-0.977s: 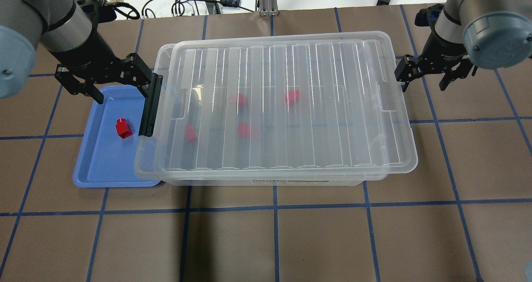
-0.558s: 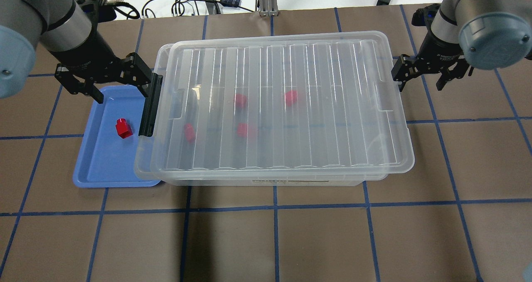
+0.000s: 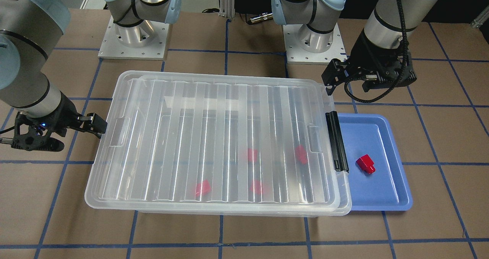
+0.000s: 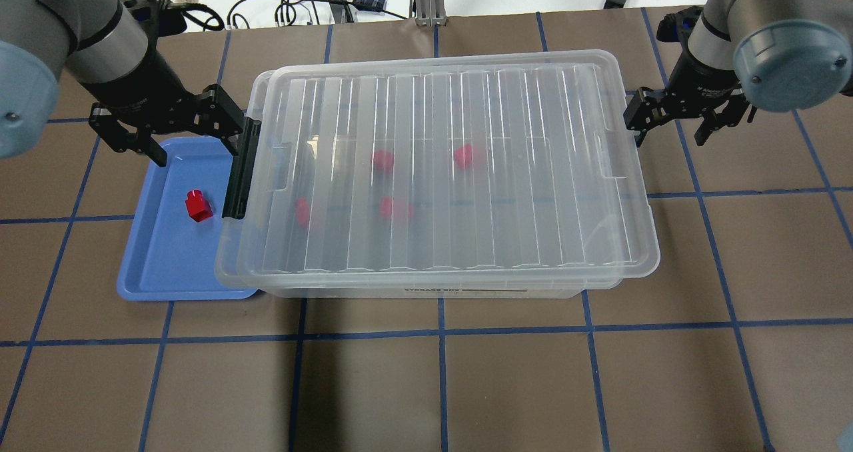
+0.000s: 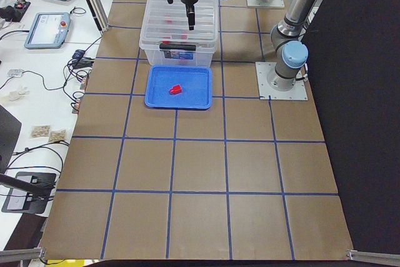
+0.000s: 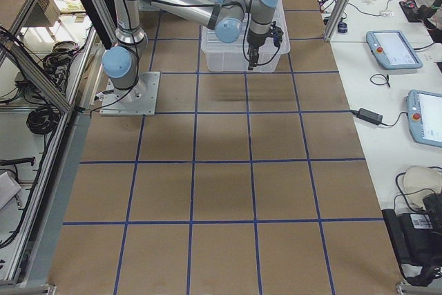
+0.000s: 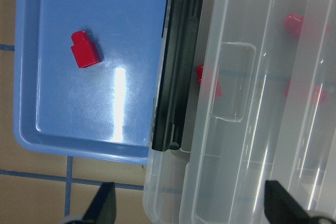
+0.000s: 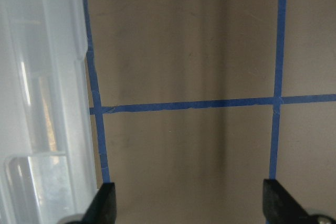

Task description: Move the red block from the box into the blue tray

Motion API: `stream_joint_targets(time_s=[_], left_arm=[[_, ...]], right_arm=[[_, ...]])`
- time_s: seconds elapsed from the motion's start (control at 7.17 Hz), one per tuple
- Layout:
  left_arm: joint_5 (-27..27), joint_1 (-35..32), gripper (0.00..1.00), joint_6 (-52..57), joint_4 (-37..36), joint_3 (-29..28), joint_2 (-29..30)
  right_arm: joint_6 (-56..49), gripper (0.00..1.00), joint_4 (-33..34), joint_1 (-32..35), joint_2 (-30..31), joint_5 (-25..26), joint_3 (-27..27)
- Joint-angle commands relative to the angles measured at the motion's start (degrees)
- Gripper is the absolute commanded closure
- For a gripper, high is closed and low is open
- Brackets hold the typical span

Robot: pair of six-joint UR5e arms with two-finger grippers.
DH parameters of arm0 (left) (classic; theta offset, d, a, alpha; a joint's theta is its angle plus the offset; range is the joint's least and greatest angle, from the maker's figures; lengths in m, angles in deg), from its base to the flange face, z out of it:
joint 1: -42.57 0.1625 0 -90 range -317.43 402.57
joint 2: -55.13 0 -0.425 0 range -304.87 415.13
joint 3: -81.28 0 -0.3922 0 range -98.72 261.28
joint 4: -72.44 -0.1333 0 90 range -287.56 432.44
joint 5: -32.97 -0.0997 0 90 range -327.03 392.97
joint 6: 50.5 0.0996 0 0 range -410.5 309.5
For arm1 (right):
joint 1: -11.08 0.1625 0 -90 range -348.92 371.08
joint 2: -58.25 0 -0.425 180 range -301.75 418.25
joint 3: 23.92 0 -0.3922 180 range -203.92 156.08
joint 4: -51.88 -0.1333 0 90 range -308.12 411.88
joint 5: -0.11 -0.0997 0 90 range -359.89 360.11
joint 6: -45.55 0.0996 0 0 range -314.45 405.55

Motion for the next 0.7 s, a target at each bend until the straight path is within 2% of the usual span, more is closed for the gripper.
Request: stream_joint_targets(time_s=[0.0,0.14,0.42,0.56], left_arm=[[0.11,0.05,0.0,0.17,-0.5,0.04,-0.07],[0.02,-0.04,0.0,0.6,-0.85,0.04,-0.07],[0.02,-0.04,0.0,0.61,-1.64,0.04,-0.16],[0.28,-0.04,0.0,0.61,-1.65,0.04,-0.16]], right_arm=[[-0.59,0.0,0.27,0.05,-0.02,0.49,-0.64],[-0.68,0.0,0.01,-0.04,0.16,0.59,-2.56],[-0.42,0.0,-5.68,0.05,3.39,0.41,-7.57],[-0.07,0.0,-8.4,0.05,5.15,-0.11,-8.37]])
